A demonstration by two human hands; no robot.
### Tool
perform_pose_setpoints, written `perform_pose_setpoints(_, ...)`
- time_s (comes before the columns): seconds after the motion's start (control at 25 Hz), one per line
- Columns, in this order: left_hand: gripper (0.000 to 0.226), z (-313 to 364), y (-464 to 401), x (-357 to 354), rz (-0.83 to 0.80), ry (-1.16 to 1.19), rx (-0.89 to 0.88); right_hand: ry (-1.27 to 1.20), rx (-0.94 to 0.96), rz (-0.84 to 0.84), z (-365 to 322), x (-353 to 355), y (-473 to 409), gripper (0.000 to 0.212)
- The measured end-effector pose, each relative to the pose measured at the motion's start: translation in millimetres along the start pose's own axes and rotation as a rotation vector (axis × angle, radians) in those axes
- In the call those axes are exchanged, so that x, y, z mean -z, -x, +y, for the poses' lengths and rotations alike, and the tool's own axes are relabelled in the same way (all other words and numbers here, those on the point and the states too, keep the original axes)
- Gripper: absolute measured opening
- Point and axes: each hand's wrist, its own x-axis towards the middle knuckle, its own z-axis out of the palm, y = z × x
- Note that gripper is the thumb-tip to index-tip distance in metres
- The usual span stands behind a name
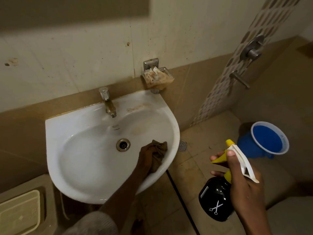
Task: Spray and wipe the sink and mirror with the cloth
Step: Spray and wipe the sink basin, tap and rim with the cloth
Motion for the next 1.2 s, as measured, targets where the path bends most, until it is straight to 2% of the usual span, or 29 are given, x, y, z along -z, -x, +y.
perform_pose_setpoints(0.12,0.026,24.2,21.9,-19.5,-0.029,0.049,-0.084,-0.044,0.002,-0.007,1.9,5.9,1.2,0.025)
perform_pose_setpoints(0.2,0.035,42.7,42.6,-35.7,-0.07,0.121,-0.131,-0.024,-0.014,-0.032,6.5,5.1,-0.7,0.031)
perform_pose_setpoints(0.36,0.036,48.4,87.8,-69.0,-0.294,-0.044,-0.345,-0.019,-0.073,-0.048,18.4,8.5,3.4,0.034)
perform_pose_setpoints(0.4,0.033,51.3,89.2,-70.3,-0.299,-0.05,-0.398,-0.03,-0.079,-0.036,19.9,14.2,3.5,0.036)
perform_pose_setpoints(0.48,0.03,69.1,66.4,-68.6,-0.208,-0.052,-0.471,-0.036,-0.073,-0.003,24.2,29.1,4.2,0.041)
perform_pose_setpoints(0.6,0.025,107.3,4.3,-66.8,-0.06,-0.169,-0.512,-0.023,-0.071,0.039,29.5,47.3,9.3,0.035)
perform_pose_setpoints(0.76,0.024,94.3,-35.7,-71.0,-0.194,-0.516,-0.525,-0.009,-0.065,0.073,29.5,57.3,15.4,0.026)
perform_pose_setpoints(0.88,0.03,56.7,-13.0,-54.6,-0.203,-0.552,-0.592,-0.015,-0.066,0.072,23.3,56.0,14.7,0.025)
perform_pose_setpoints(0.96,0.026,45.2,7.7,-37.7,-0.279,-0.535,-0.624,-0.021,-0.056,0.057,20.2,51.8,13.1,0.027)
perform_pose_setpoints(1.04,0.019,38.4,32.3,-20.6,-0.375,-0.622,-0.65,-0.045,-0.044,0.036,18.9,45.7,9.4,0.033)
perform_pose_setpoints(1.12,0.023,29.5,60.2,4.1,-0.438,-0.645,-0.609,-0.066,-0.043,0.005,16.8,36.5,5.1,0.039)
perform_pose_setpoints(1.2,0.029,27.6,83.8,41.1,-0.524,-0.601,-0.489,-0.064,-0.042,-0.029,15.8,26.5,1.6,0.041)
